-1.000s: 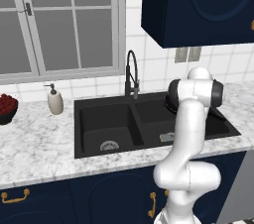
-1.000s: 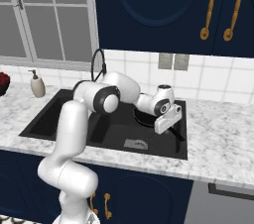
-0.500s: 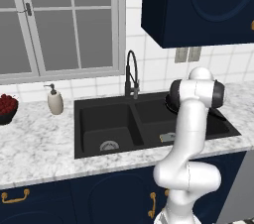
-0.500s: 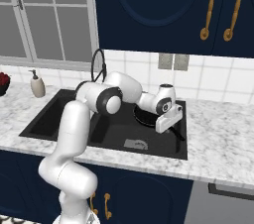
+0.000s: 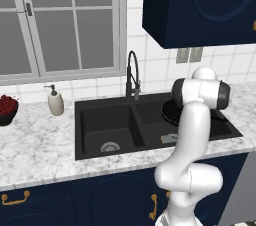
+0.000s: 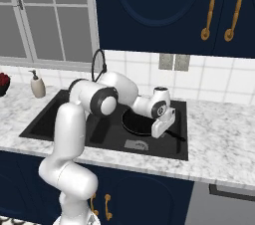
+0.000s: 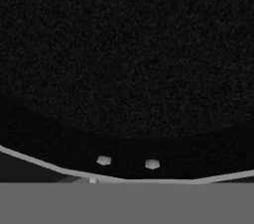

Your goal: Pick the pan and sponge and place them into the sink. Then turn on the water.

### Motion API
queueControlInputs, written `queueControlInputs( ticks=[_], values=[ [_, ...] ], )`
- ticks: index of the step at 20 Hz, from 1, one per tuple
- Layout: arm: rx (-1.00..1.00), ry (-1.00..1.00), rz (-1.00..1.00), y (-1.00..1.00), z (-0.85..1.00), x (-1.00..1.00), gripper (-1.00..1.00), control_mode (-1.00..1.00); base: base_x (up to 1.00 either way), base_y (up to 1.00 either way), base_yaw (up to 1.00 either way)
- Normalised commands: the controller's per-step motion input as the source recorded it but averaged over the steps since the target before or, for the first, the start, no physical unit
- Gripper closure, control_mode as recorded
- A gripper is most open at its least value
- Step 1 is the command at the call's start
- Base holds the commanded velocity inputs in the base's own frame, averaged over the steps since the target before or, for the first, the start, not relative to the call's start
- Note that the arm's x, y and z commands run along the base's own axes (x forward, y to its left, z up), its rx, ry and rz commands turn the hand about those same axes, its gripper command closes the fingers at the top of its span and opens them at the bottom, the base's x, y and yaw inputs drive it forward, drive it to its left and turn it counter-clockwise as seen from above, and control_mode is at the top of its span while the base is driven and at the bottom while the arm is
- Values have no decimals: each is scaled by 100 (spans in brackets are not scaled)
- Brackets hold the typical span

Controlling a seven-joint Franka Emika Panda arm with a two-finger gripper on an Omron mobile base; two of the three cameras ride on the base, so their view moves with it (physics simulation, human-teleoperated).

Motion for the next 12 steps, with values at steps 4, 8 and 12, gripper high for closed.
queueControlInputs(
  ticks=[4,8,12],
  values=[
    [0,0,23,63,-26,-13,100,-100,0,0,0],
    [0,0,10,68,-25,0,100,-100,0,0,0],
    [0,6,0,62,-32,12,100,-100,0,0,0]
  ],
)
